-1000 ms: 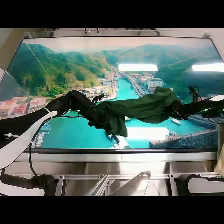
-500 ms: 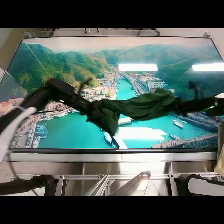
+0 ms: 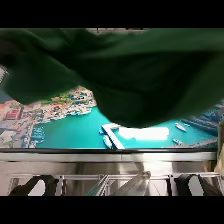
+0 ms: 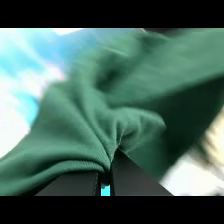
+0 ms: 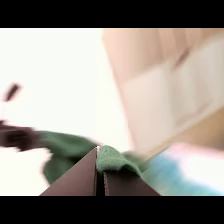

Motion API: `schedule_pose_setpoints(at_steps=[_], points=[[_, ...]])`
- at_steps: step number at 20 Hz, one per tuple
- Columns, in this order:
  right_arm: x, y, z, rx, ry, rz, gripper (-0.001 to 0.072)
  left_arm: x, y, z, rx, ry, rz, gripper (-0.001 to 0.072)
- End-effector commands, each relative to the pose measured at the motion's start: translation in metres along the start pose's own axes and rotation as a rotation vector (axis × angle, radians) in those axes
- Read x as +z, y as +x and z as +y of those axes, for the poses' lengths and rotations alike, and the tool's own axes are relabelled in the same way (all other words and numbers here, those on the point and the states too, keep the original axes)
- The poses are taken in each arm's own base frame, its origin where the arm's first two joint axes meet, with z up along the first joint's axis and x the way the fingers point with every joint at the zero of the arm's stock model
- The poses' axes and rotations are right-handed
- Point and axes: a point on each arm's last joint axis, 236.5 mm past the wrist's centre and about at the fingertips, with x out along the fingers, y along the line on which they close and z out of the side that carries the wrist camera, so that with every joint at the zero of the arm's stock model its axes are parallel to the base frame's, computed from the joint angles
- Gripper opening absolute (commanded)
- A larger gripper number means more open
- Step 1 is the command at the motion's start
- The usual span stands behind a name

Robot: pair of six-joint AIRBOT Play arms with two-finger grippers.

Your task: Fold the shirts.

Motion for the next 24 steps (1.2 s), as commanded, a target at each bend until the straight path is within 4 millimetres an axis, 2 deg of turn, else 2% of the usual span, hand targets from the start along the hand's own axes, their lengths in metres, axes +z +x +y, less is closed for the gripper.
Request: schedule_pose_setpoints(at_steps=[1,3,4,5,7,8,10,11,13,14,15,16,17,18,21,22,24], points=[[0.046,-0.002,0.026,-0.223,-0.248,-0.153,0.0018,0.032,-0.051,-0.016,0.242,0.158,-0.129,0.0032],[0.034,-0.006,-0.004,-0.288,-0.232,-0.086,0.0018,0.019,-0.034,-0.006,0.153,0.094,-0.088,0.0032],[0.026,-0.009,-0.025,-0.305,-0.188,-0.047,0.0018,0.006,-0.017,-0.001,0.074,0.046,-0.037,0.0032],[0.015,-0.012,-0.05,-0.308,-0.125,-0.008,0.0019,-0.015,0.005,0.003,-0.022,-0.013,0.042,0.0032],[-0.022,-0.01,-0.103,-0.298,0.036,0.081,0.0019,-0.064,0.055,0.011,-0.185,-0.142,0.214,0.0032],[-0.053,-0.006,-0.13,-0.298,0.122,0.147,0.0019,-0.09,0.085,0.015,-0.249,-0.209,0.295,0.0033],[-0.143,0.003,-0.197,-0.345,0.302,0.328,0.0019,-0.148,0.145,0.034,-0.29,-0.291,0.437,0.0033],[-0.192,0.002,-0.232,-0.399,0.369,0.416,0.0019,-0.178,0.175,0.052,-0.262,-0.339,0.497,0.0033],[-0.288,-0.003,-0.292,-0.499,0.497,0.557,0.002,-0.241,0.228,0.101,-0.136,-0.401,0.588,0.0042],[-0.33,-0.01,-0.325,-0.567,0.566,0.58,0.0021,-0.269,0.249,0.127,-0.077,-0.421,0.624,0.0233],[-0.361,-0.019,-0.353,-0.621,0.621,0.594,0.0113,-0.286,0.263,0.143,-0.067,-0.463,0.65,0.0373],[-0.389,-0.027,-0.372,-0.638,0.685,0.622,0.0377,-0.293,0.27,0.156,-0.072,-0.492,0.672,0.0492],[-0.402,-0.032,-0.38,-0.613,0.761,0.644,0.0405,-0.295,0.269,0.168,-0.089,-0.539,0.7,0.072],[-0.403,-0.037,-0.382,-0.571,0.838,0.655,0.0401,-0.292,0.263,0.18,-0.105,-0.595,0.73,0.072],[-0.371,-0.06,-0.384,-0.526,0.93,0.627,0.0392,-0.28,0.217,0.205,-0.14,-0.745,0.802,0.072],[-0.361,-0.073,-0.378,-0.515,0.938,0.641,0.0337,-0.282,0.201,0.204,-0.153,-0.785,0.826,0.072],[-0.365,-0.11,-0.354,-0.543,0.977,0.769,0.0337,-0.298,0.173,0.192,-0.159,-0.856,0.852,0.072]])
